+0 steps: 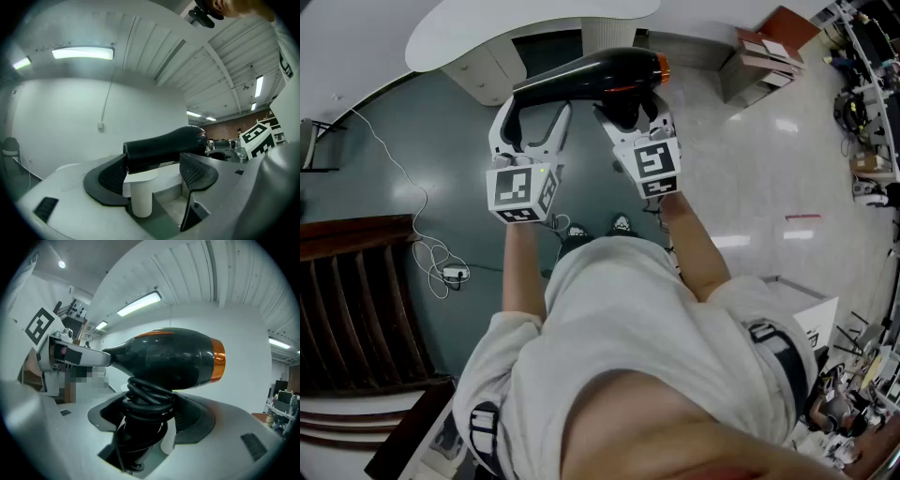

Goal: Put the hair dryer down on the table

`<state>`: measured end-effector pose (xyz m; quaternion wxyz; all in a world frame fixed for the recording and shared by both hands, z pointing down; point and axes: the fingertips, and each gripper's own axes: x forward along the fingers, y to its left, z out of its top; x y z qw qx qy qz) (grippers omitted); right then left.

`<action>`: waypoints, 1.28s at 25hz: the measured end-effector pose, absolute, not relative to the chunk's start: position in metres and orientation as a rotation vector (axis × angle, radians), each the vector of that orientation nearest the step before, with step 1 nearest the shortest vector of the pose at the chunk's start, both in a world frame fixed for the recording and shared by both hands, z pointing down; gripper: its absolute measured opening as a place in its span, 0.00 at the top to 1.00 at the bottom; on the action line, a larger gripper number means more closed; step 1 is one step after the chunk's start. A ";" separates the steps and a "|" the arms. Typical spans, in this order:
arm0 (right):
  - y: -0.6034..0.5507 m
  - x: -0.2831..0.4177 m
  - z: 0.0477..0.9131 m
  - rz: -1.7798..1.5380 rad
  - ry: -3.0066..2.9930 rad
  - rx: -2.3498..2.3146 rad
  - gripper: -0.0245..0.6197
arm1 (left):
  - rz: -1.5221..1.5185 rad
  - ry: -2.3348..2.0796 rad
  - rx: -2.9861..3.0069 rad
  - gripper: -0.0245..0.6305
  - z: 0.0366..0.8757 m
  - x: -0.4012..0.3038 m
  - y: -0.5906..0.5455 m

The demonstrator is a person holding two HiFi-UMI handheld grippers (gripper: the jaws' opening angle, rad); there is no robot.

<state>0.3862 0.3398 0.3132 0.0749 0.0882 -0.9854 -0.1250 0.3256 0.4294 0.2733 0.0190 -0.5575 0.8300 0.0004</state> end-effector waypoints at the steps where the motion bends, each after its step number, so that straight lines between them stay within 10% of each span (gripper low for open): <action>1: 0.340 0.387 0.314 -0.376 -2.953 0.263 0.49 | -0.002 2.578 -1.731 0.41 0.273 0.326 0.429; 32: 0.421 0.346 0.348 -0.372 -2.877 0.315 0.50 | -0.005 2.588 -1.819 0.41 0.309 0.281 0.509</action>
